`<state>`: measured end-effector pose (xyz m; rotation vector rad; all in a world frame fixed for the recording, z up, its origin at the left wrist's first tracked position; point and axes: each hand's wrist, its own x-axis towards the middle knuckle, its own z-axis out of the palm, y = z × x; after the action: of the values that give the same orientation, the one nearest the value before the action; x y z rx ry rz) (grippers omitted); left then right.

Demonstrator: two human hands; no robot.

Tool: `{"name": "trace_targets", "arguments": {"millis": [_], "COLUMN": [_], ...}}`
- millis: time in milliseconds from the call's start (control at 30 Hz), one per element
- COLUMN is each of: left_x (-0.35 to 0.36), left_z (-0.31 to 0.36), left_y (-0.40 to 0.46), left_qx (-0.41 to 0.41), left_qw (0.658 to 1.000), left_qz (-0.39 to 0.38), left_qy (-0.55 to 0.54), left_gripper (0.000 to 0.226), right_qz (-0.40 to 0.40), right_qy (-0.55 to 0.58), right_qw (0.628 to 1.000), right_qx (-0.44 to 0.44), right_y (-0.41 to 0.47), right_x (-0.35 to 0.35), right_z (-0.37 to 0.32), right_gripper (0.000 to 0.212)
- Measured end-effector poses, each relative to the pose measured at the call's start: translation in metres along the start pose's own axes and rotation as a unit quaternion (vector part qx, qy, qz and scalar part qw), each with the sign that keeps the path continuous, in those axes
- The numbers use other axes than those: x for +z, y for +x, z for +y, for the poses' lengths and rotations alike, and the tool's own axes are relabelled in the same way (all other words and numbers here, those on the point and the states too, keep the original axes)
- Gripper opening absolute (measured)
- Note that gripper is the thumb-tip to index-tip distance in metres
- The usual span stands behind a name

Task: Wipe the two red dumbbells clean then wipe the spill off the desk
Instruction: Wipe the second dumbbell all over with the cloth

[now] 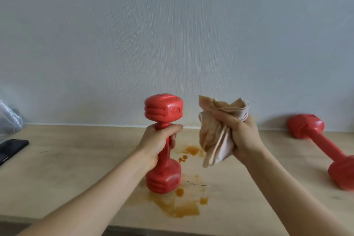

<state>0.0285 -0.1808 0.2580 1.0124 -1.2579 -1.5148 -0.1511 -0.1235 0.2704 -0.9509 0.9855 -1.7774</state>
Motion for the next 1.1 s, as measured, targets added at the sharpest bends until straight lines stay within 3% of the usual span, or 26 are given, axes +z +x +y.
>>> {"name": "trace_targets", "arguments": {"millis": [133, 267, 333, 433, 500, 633, 733, 767, 867, 900, 1100], "left_x": [-0.003, -0.004, -0.004, -0.004, -0.004, -0.010, -0.012, -0.012, -0.012, -0.011, -0.008], "left_z": [-0.007, -0.003, -0.001, -0.001, -0.002, -0.003, -0.003, -0.002, -0.002, -0.002, -0.005], "left_y": [-0.007, -0.010, -0.012, -0.016, -0.016, -0.014, -0.013, -0.014, -0.017, -0.018, -0.019], "left_qx": [0.018, 0.019, 0.020, 0.029, 0.037, 0.025, 0.022, 0.020, 0.013, 0.014, 0.027], "left_qw": [0.999, 0.999, 0.999, 0.998, 0.997, 0.996, 0.998, 0.998, 0.998, 0.997, 0.998], "left_qz": [0.024, 0.021, 0.013, 0.017, 0.043, 0.068, 0.039, 0.017, -0.048, -0.061, -0.051], "left_qy": [-0.033, -0.038, -0.034, -0.045, -0.045, -0.055, -0.054, -0.059, -0.048, -0.036, -0.008], "left_gripper": [0.018, 0.019, 0.021, 0.012, 0.005, 0.004, 0.009, 0.008, 0.039, 0.040, 0.012], "right_qz": [0.017, -0.007, -0.010, -0.030, -0.075, -0.145, -0.173, -0.174, -0.166, -0.159, -0.168], "right_qy": [0.090, 0.129, 0.140, 0.177, 0.173, 0.157, 0.168, 0.174, 0.202, 0.210, 0.136], "right_qw": [0.993, 0.985, 0.982, 0.974, 0.969, 0.955, 0.947, 0.946, 0.943, 0.943, 0.951], "right_qx": [0.075, 0.114, 0.123, 0.136, 0.160, 0.205, 0.211, 0.211, 0.206, 0.204, 0.219], "right_y": [-0.002, 0.006, 0.010, 0.013, 0.011, 0.006, 0.005, 0.006, 0.007, 0.008, 0.003], "right_x": [0.009, 0.014, 0.020, 0.024, 0.025, 0.028, 0.032, 0.033, 0.033, 0.032, 0.033], "right_z": [0.008, 0.013, 0.018, 0.022, 0.019, 0.017, 0.024, 0.025, 0.028, 0.028, 0.024], "right_gripper": [0.022, 0.052, 0.044, 0.016, 0.014, 0.052, 0.065, 0.067, 0.057, 0.055, 0.073]}}
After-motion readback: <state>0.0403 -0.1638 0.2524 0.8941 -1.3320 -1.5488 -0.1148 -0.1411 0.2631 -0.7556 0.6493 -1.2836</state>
